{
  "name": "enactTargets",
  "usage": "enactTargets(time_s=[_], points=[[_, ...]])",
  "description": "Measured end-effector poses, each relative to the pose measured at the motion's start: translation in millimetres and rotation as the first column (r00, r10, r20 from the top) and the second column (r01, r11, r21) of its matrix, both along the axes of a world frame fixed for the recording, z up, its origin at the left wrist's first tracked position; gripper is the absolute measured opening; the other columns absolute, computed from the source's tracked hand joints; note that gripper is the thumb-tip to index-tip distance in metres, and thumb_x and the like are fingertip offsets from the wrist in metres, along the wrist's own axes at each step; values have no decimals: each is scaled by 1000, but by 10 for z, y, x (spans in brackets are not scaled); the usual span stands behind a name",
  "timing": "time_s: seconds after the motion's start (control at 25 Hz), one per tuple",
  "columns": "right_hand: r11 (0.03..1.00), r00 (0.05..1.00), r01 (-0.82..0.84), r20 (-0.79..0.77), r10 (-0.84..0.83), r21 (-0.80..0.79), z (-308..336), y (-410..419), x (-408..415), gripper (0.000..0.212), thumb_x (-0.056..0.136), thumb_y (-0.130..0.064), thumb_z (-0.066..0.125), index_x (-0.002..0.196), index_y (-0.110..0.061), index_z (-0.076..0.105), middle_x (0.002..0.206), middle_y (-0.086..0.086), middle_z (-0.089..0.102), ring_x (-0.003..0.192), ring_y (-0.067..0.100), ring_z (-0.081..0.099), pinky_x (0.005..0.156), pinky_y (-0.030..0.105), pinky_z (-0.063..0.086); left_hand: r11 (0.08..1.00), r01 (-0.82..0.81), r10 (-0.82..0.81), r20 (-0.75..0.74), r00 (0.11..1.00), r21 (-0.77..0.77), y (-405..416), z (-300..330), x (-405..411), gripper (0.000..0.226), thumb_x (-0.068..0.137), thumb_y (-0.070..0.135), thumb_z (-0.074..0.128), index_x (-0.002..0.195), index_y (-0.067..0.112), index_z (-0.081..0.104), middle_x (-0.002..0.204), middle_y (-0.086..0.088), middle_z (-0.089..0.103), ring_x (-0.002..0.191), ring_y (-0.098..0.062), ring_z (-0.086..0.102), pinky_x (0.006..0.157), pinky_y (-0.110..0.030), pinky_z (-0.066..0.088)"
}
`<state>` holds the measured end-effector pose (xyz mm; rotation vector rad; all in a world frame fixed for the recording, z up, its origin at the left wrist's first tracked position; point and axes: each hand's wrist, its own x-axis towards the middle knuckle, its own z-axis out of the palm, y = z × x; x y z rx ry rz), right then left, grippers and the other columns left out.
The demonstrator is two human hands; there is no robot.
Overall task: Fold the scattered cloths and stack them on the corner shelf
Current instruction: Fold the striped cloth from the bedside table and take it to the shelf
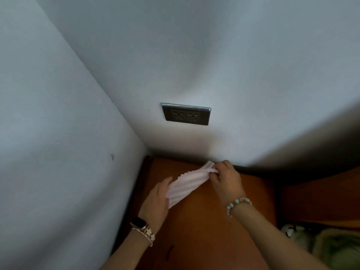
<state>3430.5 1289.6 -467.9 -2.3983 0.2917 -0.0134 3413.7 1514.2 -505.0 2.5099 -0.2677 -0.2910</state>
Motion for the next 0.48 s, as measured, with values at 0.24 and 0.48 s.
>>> enactTargets(time_s=[0.24, 0.48], points=[[981, 970, 192, 157, -188, -15, 492, -243, 262, 12, 82, -5, 63, 88, 1, 70, 92, 17, 66, 82, 31, 61, 69, 17, 32, 997, -69, 76, 254, 964, -35, 517, 465, 360, 44, 85, -15, 57, 122, 8, 63, 117, -14, 68, 98, -23, 66, 90, -22, 48], [986, 978, 162, 138, -155, -39, 648, -211, 194, 7, 79, -8, 65, 83, -3, 70, 84, 13, 66, 79, 28, 60, 70, 25, 40, 971, -143, 149, 19, 989, -193, -43, 521, 210, 44, 88, 22, 68, 130, 16, 55, 122, -3, 56, 106, -15, 59, 94, -31, 49]])
